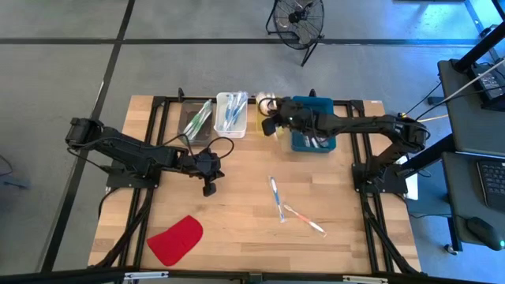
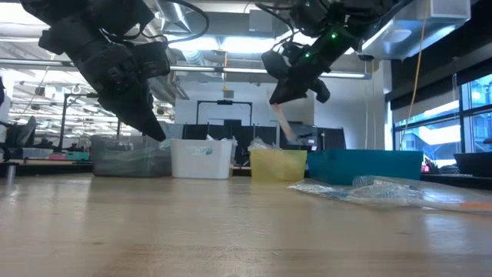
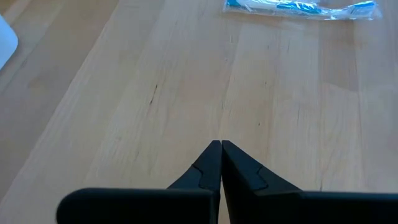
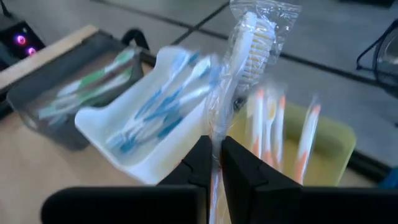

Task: Pick & Place Toothbrushes
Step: Put the orange toothbrush into the yellow bin

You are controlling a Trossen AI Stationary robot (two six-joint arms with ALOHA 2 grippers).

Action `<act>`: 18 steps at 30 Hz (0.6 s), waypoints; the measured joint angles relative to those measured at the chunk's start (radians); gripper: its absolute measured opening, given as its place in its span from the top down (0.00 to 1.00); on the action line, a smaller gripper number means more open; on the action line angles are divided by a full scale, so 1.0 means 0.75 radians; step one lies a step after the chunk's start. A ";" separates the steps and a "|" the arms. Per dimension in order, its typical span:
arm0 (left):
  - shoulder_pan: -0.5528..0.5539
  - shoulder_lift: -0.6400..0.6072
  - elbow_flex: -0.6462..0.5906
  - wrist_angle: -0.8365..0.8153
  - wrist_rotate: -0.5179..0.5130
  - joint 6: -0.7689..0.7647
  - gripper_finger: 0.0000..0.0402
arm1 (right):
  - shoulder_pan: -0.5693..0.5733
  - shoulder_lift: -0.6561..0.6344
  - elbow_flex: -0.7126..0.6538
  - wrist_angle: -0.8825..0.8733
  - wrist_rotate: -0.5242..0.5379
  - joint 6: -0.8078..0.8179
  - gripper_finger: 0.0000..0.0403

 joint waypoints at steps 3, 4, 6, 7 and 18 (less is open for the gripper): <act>0.000 0.000 0.000 0.000 0.000 0.000 0.99 | -0.021 0.000 0.000 0.069 0.026 -0.065 0.94; 0.000 0.000 0.000 0.000 0.000 0.000 0.99 | -0.026 0.000 0.000 0.095 0.047 -0.094 0.94; 0.000 0.000 0.000 0.000 0.000 0.000 0.99 | -0.034 0.001 0.000 0.154 0.105 -0.164 0.93; 0.000 0.000 0.000 0.000 -0.001 0.000 0.99 | -0.037 0.001 0.000 0.187 0.133 -0.210 0.93; -0.001 0.000 0.000 0.000 -0.001 -0.034 0.99 | -0.067 0.002 0.000 0.439 0.177 -0.559 0.94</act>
